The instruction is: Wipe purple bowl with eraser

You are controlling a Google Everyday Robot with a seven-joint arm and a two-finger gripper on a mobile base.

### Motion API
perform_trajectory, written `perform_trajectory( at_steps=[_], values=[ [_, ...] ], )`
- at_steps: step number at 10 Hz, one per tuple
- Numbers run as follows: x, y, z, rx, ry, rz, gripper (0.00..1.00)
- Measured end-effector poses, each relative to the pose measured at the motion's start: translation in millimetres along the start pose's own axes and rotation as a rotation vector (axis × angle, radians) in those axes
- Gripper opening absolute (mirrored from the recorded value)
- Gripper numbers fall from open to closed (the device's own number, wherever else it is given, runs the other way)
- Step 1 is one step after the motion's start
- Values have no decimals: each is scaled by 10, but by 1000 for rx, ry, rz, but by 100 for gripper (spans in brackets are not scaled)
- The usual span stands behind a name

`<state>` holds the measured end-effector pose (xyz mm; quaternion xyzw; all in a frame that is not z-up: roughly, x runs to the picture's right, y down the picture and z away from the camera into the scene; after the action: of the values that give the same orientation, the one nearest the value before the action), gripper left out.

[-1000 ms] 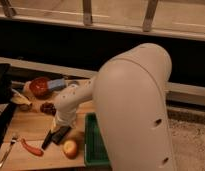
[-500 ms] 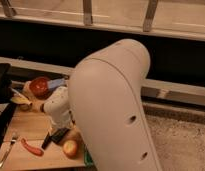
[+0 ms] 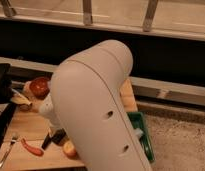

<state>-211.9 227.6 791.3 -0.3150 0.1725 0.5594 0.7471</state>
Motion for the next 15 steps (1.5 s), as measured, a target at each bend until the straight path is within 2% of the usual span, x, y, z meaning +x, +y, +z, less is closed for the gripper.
perform_trajectory(
  at_steps=[2, 4, 5, 11, 12, 15],
  values=[
    [-26, -37, 82, 4, 16, 11, 70],
    [-20, -34, 69, 5, 21, 10, 69],
    [-13, -26, 52, 5, 22, 8, 62],
    [-7, 3, 27, 8, 23, 3, 3],
    [-10, 12, 47, 14, 23, 5, 0],
    [-6, -38, 7, 22, 24, 5, 0]
  ],
)
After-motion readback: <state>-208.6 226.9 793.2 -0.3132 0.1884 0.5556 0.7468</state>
